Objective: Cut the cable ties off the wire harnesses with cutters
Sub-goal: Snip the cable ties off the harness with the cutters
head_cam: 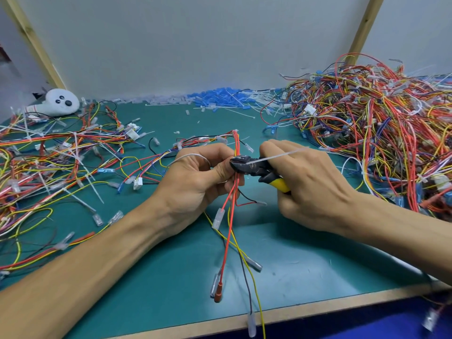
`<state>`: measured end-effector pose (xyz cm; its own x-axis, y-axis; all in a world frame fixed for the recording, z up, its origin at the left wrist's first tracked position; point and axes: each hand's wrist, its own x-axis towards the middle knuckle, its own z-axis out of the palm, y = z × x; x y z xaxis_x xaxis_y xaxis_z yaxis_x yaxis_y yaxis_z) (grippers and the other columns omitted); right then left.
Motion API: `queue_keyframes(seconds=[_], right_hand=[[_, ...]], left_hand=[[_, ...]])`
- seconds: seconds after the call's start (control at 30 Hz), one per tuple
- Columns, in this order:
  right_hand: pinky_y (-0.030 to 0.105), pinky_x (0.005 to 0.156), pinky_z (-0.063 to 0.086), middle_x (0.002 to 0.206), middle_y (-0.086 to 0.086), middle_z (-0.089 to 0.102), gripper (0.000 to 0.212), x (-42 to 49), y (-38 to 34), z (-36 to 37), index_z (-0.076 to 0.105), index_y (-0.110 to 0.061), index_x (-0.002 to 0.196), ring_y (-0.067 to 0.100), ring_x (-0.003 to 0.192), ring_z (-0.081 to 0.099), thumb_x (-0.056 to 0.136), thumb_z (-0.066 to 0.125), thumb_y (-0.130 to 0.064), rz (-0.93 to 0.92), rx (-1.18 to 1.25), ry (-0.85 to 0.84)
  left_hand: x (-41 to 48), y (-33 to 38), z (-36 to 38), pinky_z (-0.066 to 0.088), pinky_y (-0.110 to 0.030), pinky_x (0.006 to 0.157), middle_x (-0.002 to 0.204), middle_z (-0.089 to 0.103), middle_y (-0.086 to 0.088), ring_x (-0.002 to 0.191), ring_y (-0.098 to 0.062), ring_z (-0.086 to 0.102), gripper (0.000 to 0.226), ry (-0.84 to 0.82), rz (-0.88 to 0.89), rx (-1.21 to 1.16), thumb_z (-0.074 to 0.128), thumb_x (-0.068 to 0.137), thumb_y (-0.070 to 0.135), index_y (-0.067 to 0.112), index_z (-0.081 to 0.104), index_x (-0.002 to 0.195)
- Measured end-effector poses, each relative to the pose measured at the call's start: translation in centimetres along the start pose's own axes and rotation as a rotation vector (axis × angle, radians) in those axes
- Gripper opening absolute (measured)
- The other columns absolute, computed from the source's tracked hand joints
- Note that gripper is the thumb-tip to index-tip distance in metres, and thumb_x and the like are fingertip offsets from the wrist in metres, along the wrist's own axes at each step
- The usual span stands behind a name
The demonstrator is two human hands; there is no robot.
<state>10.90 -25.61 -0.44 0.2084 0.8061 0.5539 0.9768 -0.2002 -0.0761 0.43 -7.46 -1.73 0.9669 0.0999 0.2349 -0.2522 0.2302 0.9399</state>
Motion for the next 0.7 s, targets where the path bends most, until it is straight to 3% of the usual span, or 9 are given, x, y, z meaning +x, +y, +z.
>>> queue_keyframes(seconds=[0.07,0.17,0.3,0.4,0.5,0.7], right_hand=[[0.037,0.063,0.027,0.085,-0.005,0.039,0.016,0.03,-0.03,-0.17,0.041,-0.014,0.091,0.025,0.076,0.029,0.075,0.040,-0.013,-0.009,0.001,-0.013],[0.036,0.066,0.023,0.086,0.001,0.043,0.017,0.06,-0.13,-0.36,0.042,-0.014,0.091,0.030,0.076,0.031,0.075,0.037,-0.019,0.007,0.025,-0.004],[0.035,0.064,0.021,0.087,-0.004,0.037,0.014,-0.16,-0.19,-0.18,0.035,-0.019,0.091,0.027,0.075,0.029,0.077,0.036,-0.022,0.014,0.019,0.008],[0.038,0.058,0.025,0.083,-0.008,0.032,0.015,-0.45,-0.23,0.18,0.031,-0.021,0.090,0.023,0.073,0.022,0.078,0.038,-0.020,0.024,0.021,0.023],[0.037,0.051,0.029,0.078,-0.012,0.026,0.028,-0.55,-0.23,0.44,0.029,-0.022,0.089,0.022,0.072,0.016,0.072,0.049,-0.010,0.041,-0.004,0.031],[0.047,0.048,0.039,0.066,-0.010,0.026,0.027,-0.58,-0.37,0.36,0.031,-0.021,0.085,0.041,0.064,0.033,0.066,0.048,-0.012,0.089,0.016,-0.030]], left_hand=[[0.05,0.08,0.04,0.050,-0.025,0.055,0.066,0.063,-0.007,0.057,-0.016,0.053,0.020,0.012,-0.016,-0.008,0.061,0.086,0.012,0.017,0.076,0.075],[0.23,0.33,0.13,0.049,-0.023,0.054,0.064,0.062,-0.006,0.054,-0.012,0.054,0.020,0.020,-0.032,-0.061,0.060,0.085,0.015,0.017,0.076,0.073],[0.24,0.41,0.06,0.050,-0.024,0.051,0.064,0.061,-0.009,0.050,-0.010,0.058,0.011,0.025,-0.018,-0.070,0.067,0.079,0.020,0.016,0.074,0.071],[0.18,0.12,0.08,0.052,-0.028,0.055,0.064,0.063,-0.010,0.054,-0.017,0.057,0.020,0.016,0.011,-0.009,0.061,0.085,0.012,0.016,0.076,0.072],[0.20,0.04,0.09,0.052,-0.028,0.055,0.064,0.063,-0.010,0.054,-0.018,0.058,0.024,0.032,0.023,-0.026,0.058,0.086,0.009,0.016,0.076,0.071],[0.22,-0.11,0.02,0.050,-0.027,0.052,0.063,0.062,-0.013,0.053,-0.019,0.057,0.018,0.047,0.006,-0.039,0.060,0.083,0.011,0.014,0.073,0.071]])
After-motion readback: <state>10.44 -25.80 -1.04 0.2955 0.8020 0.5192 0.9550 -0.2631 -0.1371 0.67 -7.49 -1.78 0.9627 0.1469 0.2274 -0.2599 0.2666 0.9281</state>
